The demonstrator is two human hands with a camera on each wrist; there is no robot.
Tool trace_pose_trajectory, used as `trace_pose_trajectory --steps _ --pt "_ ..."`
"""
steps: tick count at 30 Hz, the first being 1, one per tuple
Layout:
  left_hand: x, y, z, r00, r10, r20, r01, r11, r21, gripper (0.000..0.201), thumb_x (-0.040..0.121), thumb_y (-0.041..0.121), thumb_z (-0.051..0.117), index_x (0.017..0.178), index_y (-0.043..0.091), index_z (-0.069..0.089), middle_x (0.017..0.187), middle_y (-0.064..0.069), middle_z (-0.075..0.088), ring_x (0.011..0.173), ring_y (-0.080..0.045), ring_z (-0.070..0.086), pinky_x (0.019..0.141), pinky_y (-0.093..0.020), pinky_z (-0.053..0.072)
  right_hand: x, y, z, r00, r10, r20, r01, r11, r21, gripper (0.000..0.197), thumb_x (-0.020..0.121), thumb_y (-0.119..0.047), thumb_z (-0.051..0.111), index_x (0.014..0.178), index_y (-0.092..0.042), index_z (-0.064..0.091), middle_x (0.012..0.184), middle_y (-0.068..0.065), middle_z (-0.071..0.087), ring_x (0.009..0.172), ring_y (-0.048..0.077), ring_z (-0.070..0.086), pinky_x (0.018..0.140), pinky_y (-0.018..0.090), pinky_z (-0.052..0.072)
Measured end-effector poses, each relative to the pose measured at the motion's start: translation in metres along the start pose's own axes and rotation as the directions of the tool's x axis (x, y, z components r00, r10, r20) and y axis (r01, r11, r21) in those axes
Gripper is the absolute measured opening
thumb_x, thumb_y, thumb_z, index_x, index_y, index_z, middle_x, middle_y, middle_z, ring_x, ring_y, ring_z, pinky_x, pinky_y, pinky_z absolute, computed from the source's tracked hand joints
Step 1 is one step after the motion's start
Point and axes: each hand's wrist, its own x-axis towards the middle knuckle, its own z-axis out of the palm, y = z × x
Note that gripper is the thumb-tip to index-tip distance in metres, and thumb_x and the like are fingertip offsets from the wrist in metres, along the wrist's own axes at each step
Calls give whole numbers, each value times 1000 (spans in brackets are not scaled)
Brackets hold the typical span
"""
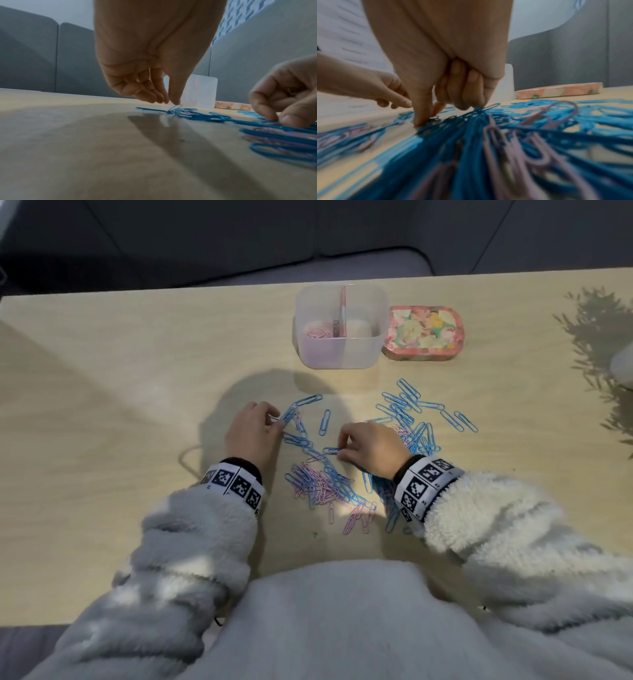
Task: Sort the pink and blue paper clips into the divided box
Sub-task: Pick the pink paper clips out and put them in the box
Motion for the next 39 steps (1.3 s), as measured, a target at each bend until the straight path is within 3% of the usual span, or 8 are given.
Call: trace_pose_trajectory --steps 4,7,11,17,22,31,36,39 --pt "6 5 2 997 71 34 -73 995 61 21 86 31 57 102 18 60 104 -2 60 97 -23 56 80 -37 47 8 6 -5 999 42 25 -47 972 231 13 78 -16 65 70 -19 56 64 3 60 61 17 57 62 32 45" --pt "12 7 5 992 109 68 -116 986 116 17 87 24 56 100 16 61 104 -7 59 101 -27 54 81 -39 47 8 14 -13 997 68 32 -75 869 489 26 82 -9 66 63 -19 52 44 -3 43 32 1 35 43 20 30" --pt "23 4 2 997 74 26 -75 996 47 15 89 16 52 100 9 60 106 -13 57 100 -31 54 84 -40 46 7 26 -22 986 169 11 -128 702 701 21 85 -2 62 68 -12 56 35 -8 48 29 1 35 37 13 29" --pt "24 17 3 975 209 71 -220 952 214 22 90 27 51 100 11 61 103 -11 60 100 -30 52 83 -39 42 13 25 -19 968 206 -143 -148 929 339 12 78 -13 64 75 -23 58 58 -2 54 52 13 52 59 27 38" --pt "26 30 10 974 140 176 -185 946 267 21 90 25 52 101 8 58 107 -14 60 104 -31 52 86 -42 43 8 4 -3 996 65 -59 -62 997 52 12 79 -27 64 86 -17 62 77 0 59 78 21 52 66 29 37" --pt "35 28 6 989 57 138 -31 982 -189 16 86 27 55 91 12 59 107 -14 56 105 -31 50 95 -43 42 18 -1 -4 998 64 0 -64 998 20 8 86 -21 51 79 -18 51 88 10 65 84 31 56 69 34 40" --pt "30 26 -13 998 49 43 -7 742 -671 18 88 10 56 76 21 50 76 0 59 71 -10 56 70 -22 45 12 -11 -12 998 9 -54 14 915 404 19 84 -4 49 72 -17 41 62 -3 47 51 9 45 47 14 32" --pt "21 24 -15 978 37 204 124 681 -721 23 91 -1 46 82 20 50 74 -1 56 54 2 58 57 -12 47 10 -22 -6 999 22 34 -35 879 475 10 86 -4 42 88 -12 46 66 1 57 47 -1 49 48 14 37"
